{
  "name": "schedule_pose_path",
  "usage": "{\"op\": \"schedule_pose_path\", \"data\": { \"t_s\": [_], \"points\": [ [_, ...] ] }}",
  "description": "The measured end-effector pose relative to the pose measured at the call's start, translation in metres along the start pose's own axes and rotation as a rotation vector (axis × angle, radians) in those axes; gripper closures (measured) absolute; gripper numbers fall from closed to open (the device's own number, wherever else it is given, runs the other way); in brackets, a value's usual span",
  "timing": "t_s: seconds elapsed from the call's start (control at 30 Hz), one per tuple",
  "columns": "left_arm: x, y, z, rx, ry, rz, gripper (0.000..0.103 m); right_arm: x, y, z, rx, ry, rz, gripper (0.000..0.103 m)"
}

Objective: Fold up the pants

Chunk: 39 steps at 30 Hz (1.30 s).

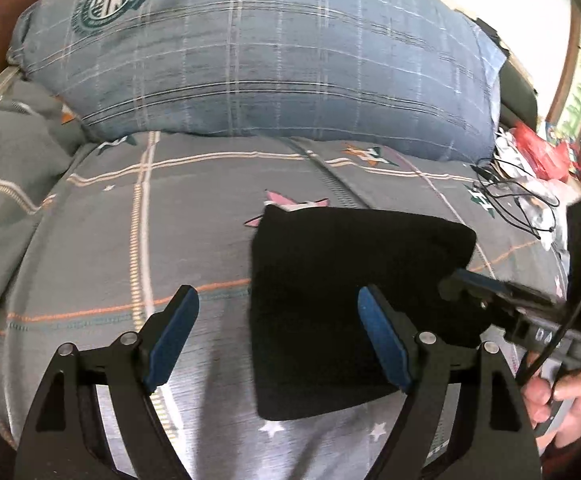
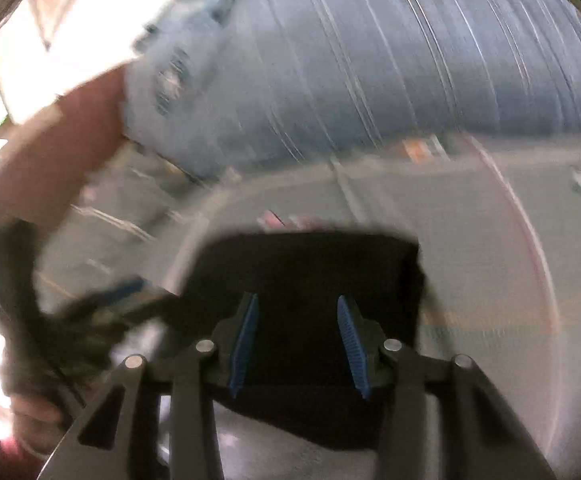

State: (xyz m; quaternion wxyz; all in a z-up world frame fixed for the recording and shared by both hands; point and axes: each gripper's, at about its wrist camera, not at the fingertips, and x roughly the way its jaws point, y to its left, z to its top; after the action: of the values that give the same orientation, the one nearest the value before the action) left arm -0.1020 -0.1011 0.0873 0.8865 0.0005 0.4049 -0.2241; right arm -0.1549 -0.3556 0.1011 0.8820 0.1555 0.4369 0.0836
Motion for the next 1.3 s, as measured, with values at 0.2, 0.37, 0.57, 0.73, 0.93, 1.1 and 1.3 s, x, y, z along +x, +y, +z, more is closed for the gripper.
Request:
{"op": "schedule_pose_path", "data": {
  "t_s": [0.2, 0.37, 0.57, 0.73, 0.93, 1.1, 1.3],
  "points": [
    [0.008, 0.005, -0.002, -0.032, 0.014, 0.003, 0.020, -0.023, -0.002, -0.005, -0.002, -0.035, 0.013, 0.053],
    [0.012, 0.003, -0.002, -0.027, 0.018, 0.002, 0.020, -0.041, -0.010, -0.003, 0.021, -0.075, 0.026, 0.044],
    [0.015, 0.005, -0.001, -0.039, 0.025, 0.003, 0.020, -0.036, -0.006, 0.000, 0.018, -0.080, 0.010, 0.043],
    [0.014, 0.010, 0.001, -0.049, 0.025, 0.012, 0.020, -0.030, -0.008, 0.006, 0.034, -0.088, -0.006, 0.042],
    [0.019, 0.004, 0.014, -0.029, 0.005, 0.026, 0.020, -0.010, -0.020, 0.020, 0.079, -0.089, -0.134, 0.042],
    [0.037, -0.006, 0.032, 0.001, 0.011, 0.034, 0.020, 0.004, -0.026, 0.025, 0.063, -0.061, -0.194, 0.083],
    [0.064, -0.010, 0.043, 0.002, 0.044, 0.042, 0.020, 0.012, -0.038, 0.026, 0.092, -0.040, -0.196, 0.083]
  ]
}}
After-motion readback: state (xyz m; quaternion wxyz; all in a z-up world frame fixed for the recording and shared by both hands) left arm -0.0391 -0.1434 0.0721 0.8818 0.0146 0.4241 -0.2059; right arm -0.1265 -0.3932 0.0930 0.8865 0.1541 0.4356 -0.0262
